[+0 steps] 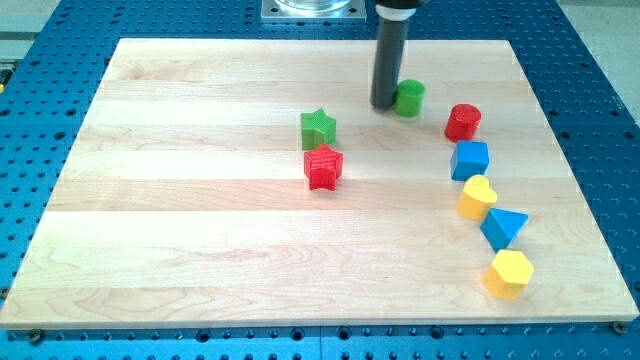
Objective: Put the green star on top of the green circle
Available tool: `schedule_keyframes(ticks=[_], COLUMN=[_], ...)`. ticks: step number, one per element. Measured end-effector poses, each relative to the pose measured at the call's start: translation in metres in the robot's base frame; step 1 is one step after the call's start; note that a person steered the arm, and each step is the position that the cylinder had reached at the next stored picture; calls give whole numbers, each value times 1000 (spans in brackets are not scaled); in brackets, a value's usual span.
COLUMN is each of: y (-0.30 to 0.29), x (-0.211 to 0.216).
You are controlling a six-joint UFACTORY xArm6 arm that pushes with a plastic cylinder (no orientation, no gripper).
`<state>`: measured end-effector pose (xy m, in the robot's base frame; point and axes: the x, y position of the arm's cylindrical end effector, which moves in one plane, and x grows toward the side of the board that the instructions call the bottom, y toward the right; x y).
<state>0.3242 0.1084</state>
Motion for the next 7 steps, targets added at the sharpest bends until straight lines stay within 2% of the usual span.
schedule_keyframes(ticks=[2, 3, 4, 5, 6, 7], y=[46, 34, 82, 34, -92, -189], x=[-4, -45, -88, -111, -74, 38])
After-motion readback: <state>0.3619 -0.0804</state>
